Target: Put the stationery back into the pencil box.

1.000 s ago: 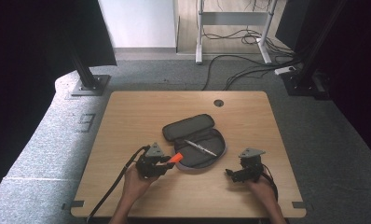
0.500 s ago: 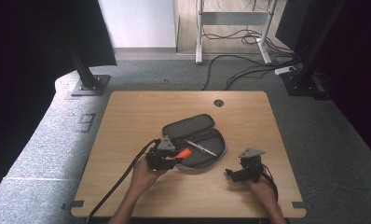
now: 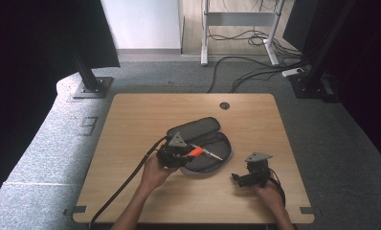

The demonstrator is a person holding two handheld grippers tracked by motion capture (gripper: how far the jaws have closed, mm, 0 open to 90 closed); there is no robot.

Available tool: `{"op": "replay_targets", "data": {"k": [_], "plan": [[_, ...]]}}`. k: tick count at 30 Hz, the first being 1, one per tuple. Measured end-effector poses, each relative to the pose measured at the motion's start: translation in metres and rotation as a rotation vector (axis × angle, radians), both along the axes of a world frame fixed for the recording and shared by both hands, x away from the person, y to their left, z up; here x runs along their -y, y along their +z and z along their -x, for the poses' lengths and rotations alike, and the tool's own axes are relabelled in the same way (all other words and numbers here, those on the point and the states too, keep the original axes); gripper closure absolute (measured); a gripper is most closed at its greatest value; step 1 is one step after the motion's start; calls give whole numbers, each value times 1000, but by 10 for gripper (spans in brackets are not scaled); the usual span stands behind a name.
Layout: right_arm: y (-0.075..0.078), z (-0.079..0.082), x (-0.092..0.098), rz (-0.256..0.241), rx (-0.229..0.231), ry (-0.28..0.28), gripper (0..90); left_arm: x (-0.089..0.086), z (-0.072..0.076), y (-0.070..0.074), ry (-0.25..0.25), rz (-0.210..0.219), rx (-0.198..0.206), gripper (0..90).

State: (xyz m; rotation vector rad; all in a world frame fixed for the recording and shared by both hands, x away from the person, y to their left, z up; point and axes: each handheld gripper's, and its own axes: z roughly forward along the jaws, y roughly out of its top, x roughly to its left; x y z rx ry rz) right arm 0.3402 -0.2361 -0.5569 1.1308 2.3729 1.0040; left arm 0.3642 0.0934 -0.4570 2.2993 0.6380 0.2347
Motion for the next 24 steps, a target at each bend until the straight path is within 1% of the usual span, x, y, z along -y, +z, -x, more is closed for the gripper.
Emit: {"op": "replay_targets", "data": {"k": [2, 3, 5, 6, 8, 11, 12, 14, 16, 17, 19, 22, 24], "plan": [[0, 0, 0, 0, 0, 0, 0, 4, -3, 1, -7, 11, -2, 668], [0, 0, 0, 0, 0, 0, 0, 6, -5, 1, -10, 10, -5, 668], [0, 0, 0, 0, 0, 0, 0, 13, -8, 2, -14, -4, 6, 668], [0, 0, 0, 0, -1, -1, 0, 13, -8, 2, -14, -4, 6, 668], [0, 0, 0, 0, 1, 0, 0, 16, -12, 2, -22, 10, -3, 668], [0, 0, 0, 0, 2, 0, 0, 23, -16, 3, -29, 11, -5, 668], [0, 0, 0, 0, 1, 0, 0, 25, -17, 3, -29, 18, -5, 668], [0, 0, 0, 0, 1, 0, 0, 30, -20, 2, -35, 18, -7, 667], [0, 0, 0, 0, 1, 0, 0, 36, -22, 2, -45, -1, -4, 668], [0, 0, 0, 1, 2, 1, 0, 40, -24, 1, -47, 7, -6, 668], [0, 0, 0, 1, 2, 1, 0, 42, -26, 0, -47, 7, -9, 668], [0, 0, 0, 1, 2, 1, 0, 48, -30, -1, -47, -3, -9, 668], [0, 0, 0, 0, 1, 1, 0, 50, -32, -2, -49, 3, -10, 668]]}}
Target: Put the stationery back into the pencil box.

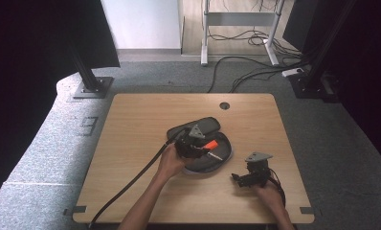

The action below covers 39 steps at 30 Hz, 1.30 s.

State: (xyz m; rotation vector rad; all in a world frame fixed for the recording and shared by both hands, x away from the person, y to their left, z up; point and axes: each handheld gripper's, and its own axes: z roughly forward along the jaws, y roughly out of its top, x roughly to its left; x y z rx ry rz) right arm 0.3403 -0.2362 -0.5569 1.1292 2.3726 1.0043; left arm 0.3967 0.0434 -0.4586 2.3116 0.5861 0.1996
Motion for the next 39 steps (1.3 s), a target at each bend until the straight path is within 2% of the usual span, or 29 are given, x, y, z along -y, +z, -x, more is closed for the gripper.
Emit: {"op": "replay_targets", "data": {"k": [2, 6, 10, 25, 33, 39], "plan": [[0, 0, 0, 0, 0, 2, 0, 2, -3, -1, 3, 8, -1, 668], [0, 0, 0, 0, -1, 1, 0, 6, -9, -2, 7, -5, 3, 667], [0, 0, 0, 0, 0, 0, 0, 9, -15, -7, 8, 11, -4, 668], [0, 0, 0, 0, 1, 1, 0, 13, -27, -30, 25, -65, -26, 665], [0, 0, 0, 0, 0, 1, 0, 13, -30, -35, 29, -82, -31, 663], [0, 0, 0, 0, 1, 1, 0, 12, -34, -39, 35, -91, -58, 651]]}}
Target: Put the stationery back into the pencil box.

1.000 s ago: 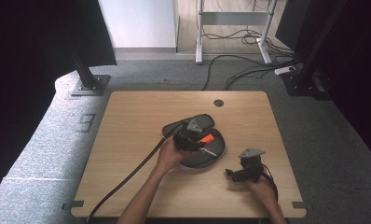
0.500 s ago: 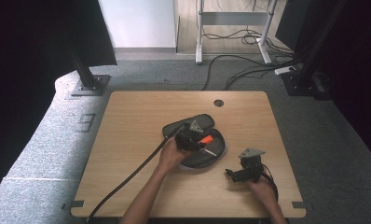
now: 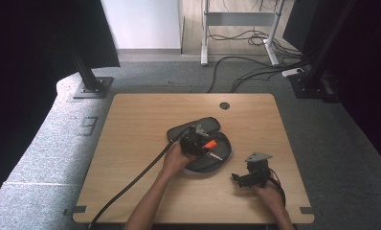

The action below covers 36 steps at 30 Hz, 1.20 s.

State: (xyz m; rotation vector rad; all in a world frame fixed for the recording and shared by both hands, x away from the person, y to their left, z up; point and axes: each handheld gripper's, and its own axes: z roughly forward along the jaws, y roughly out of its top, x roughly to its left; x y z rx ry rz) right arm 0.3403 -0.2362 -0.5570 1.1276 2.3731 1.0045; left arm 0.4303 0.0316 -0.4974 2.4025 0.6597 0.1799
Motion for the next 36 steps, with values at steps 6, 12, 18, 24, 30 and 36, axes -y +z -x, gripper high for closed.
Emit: {"op": "replay_targets", "data": {"k": [6, 12, 18, 24, 30, 36], "plan": [[0, 0, 0, 0, -1, 0, 0, -2, 2, 6, 12, 20, 13, 580], [0, 0, 0, 0, -1, 0, 0, -5, 5, 15, 32, 44, 25, 387], [0, 0, 0, 0, -1, -1, 0, -9, 8, 21, 29, 71, 3, 294], [0, 0, 0, 1, 0, 0, 0, -12, 15, 27, 8, 80, 15, 170], [0, 0, 0, 1, 0, 0, 0, -15, 21, 33, 4, 95, 25, 141], [0, 0, 0, 0, 0, -1, 0, -21, 25, 39, 4, 104, 20, 122]]}}
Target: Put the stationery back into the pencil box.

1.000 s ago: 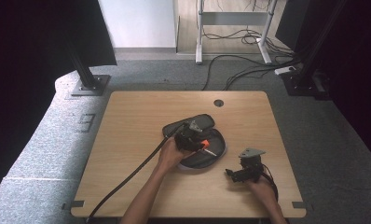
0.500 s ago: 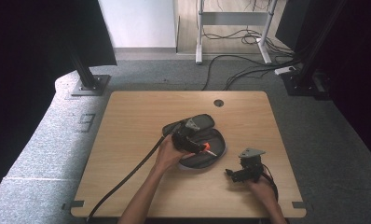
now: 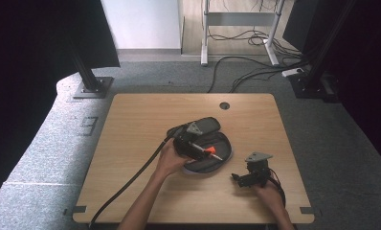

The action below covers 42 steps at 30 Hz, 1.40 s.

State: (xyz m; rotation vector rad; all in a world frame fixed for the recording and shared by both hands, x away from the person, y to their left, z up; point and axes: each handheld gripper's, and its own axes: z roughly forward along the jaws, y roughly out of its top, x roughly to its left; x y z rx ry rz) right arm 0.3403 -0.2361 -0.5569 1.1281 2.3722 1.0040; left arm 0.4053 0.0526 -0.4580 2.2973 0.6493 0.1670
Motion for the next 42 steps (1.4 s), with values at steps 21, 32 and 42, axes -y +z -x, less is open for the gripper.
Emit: {"op": "replay_targets", "data": {"k": [21, 32, 42], "plan": [[0, 0, 0, 0, 0, -1, 0, -16, 23, 17, -9, 14, 50, 39], [0, 0, 0, -1, -2, -1, 0, -27, 38, 19, -13, 25, 82, 25], [0, 0, 0, 0, -2, -1, 0, -39, 53, 22, -6, 28, 109, 21]]}}
